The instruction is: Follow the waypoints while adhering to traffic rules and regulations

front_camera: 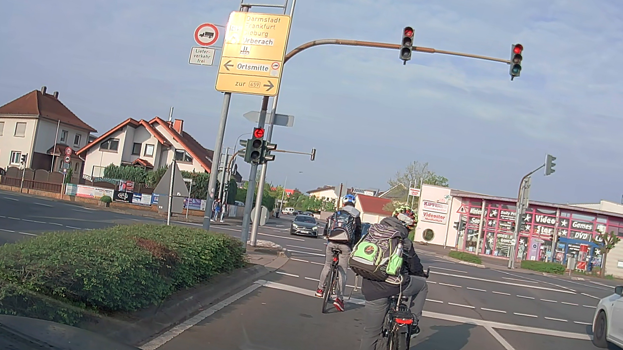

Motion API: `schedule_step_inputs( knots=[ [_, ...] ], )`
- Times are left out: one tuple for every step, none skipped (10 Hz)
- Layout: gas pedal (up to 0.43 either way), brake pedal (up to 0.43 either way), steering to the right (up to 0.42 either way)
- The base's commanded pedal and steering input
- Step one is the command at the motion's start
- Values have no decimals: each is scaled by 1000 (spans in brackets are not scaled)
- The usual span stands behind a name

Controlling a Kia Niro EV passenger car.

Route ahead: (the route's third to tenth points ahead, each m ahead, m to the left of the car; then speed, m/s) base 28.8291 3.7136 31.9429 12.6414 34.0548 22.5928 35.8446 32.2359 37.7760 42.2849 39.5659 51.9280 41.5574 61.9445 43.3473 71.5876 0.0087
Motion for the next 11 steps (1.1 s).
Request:
schedule_step_inputs(
  knots=[
    [0, 311, 65],
    [0, 311, 64],
    [0, 311, 64],
    [0, 311, 64],
    [0, 311, 64],
    [0, 311, 64],
    [0, 311, 64],
    [0, 311, 64],
    [0, 311, 64],
    [0, 311, 64],
    [0, 311, 64]
  ],
)
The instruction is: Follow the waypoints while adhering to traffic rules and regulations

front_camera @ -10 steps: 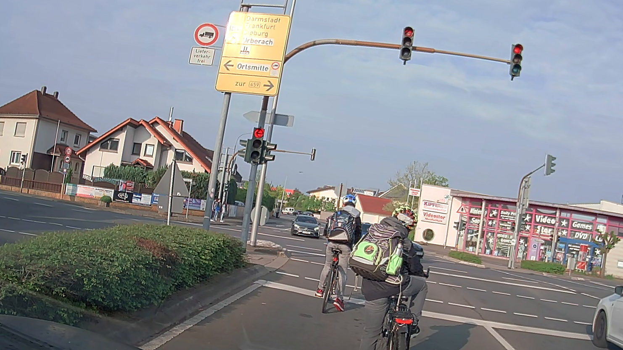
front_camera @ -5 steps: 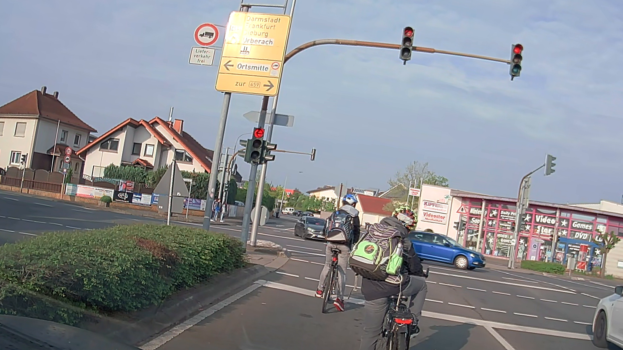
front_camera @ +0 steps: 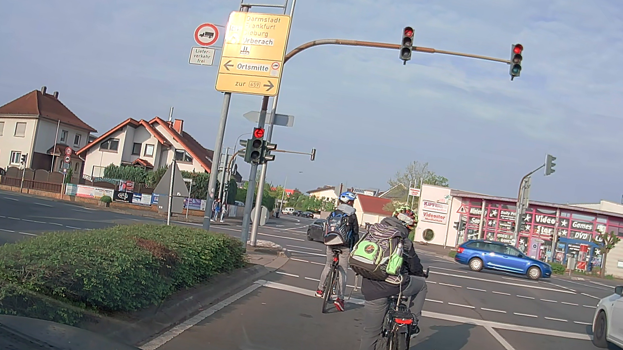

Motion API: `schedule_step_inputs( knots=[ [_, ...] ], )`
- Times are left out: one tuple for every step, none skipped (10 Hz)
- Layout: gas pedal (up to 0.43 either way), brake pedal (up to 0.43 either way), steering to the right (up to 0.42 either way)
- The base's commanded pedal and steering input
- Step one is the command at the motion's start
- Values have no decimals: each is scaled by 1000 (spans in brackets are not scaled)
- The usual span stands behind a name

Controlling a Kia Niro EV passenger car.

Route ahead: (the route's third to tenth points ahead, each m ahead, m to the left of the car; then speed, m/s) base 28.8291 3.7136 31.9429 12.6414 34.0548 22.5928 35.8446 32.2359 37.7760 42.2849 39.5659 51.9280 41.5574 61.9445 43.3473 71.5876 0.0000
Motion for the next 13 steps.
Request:
schedule_step_inputs(
  knots=[
    [0, 311, 64],
    [0, 311, 64],
    [0, 311, 64],
    [0, 311, 64],
    [0, 311, 64],
    [0, 305, 64],
    [0, 311, 64],
    [0, 311, 64],
    [0, 311, 64],
    [0, 311, 64],
    [0, 311, 64],
    [0, 311, 64],
    [0, 311, 64]
  ],
)
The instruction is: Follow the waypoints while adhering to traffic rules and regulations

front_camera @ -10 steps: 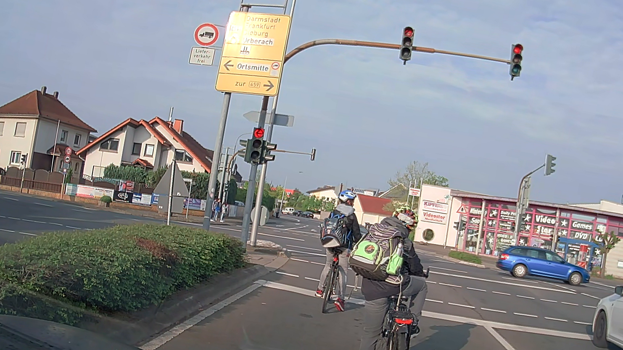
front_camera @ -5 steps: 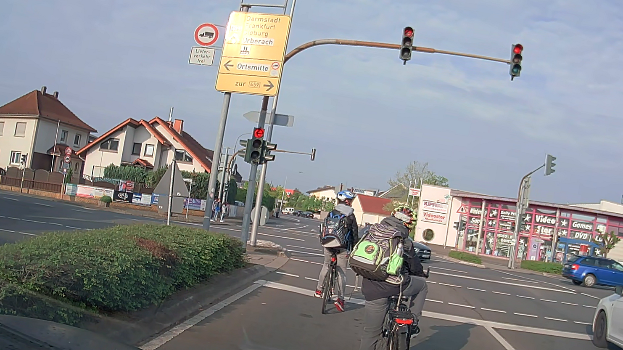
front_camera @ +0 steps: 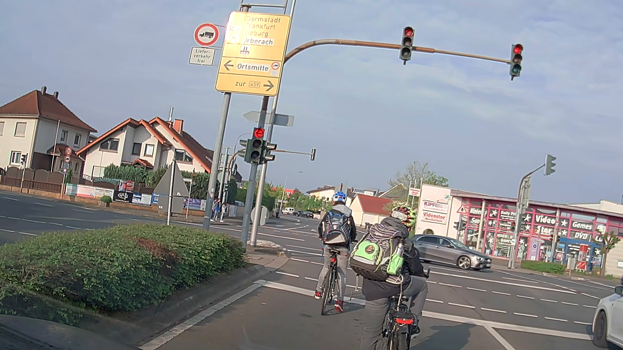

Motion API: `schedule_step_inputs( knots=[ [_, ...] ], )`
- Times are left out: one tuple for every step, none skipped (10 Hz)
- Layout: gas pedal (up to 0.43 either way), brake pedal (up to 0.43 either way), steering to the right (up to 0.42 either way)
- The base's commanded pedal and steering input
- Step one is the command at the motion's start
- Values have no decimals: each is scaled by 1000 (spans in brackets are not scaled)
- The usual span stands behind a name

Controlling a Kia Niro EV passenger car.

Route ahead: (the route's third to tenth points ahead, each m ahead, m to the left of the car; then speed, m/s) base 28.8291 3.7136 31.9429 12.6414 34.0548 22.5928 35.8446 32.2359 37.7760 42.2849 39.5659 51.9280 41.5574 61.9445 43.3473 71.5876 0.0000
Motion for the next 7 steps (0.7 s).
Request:
schedule_step_inputs(
  knots=[
    [0, 311, 64],
    [0, 311, 64],
    [0, 311, 64],
    [0, 311, 64],
    [0, 311, 64],
    [0, 311, 64],
    [0, 311, 64]
  ],
)
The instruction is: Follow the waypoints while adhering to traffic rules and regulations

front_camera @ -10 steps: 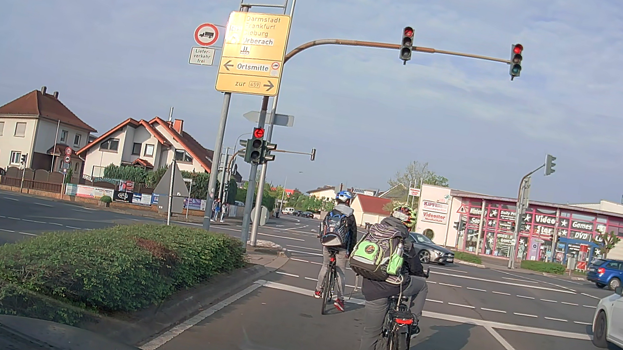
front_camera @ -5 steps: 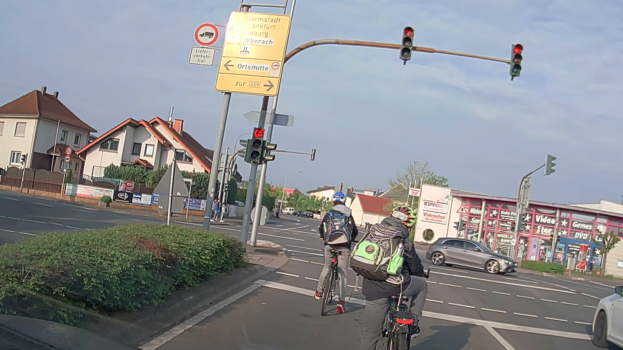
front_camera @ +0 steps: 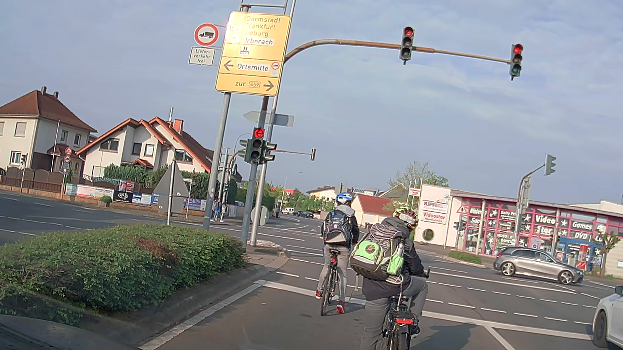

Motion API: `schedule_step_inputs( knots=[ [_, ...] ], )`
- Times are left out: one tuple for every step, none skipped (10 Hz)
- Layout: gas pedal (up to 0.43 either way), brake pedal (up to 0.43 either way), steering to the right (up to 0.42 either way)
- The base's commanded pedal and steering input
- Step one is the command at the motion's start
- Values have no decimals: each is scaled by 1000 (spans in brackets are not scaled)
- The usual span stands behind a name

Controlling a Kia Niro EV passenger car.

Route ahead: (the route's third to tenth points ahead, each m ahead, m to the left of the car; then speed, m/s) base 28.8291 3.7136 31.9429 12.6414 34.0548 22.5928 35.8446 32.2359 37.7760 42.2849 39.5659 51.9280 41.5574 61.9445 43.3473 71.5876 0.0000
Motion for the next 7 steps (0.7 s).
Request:
schedule_step_inputs(
  knots=[
    [0, 311, 64],
    [0, 311, 64],
    [0, 311, 64],
    [0, 311, 64],
    [0, 311, 64],
    [0, 311, 64],
    [0, 311, 64]
  ],
)
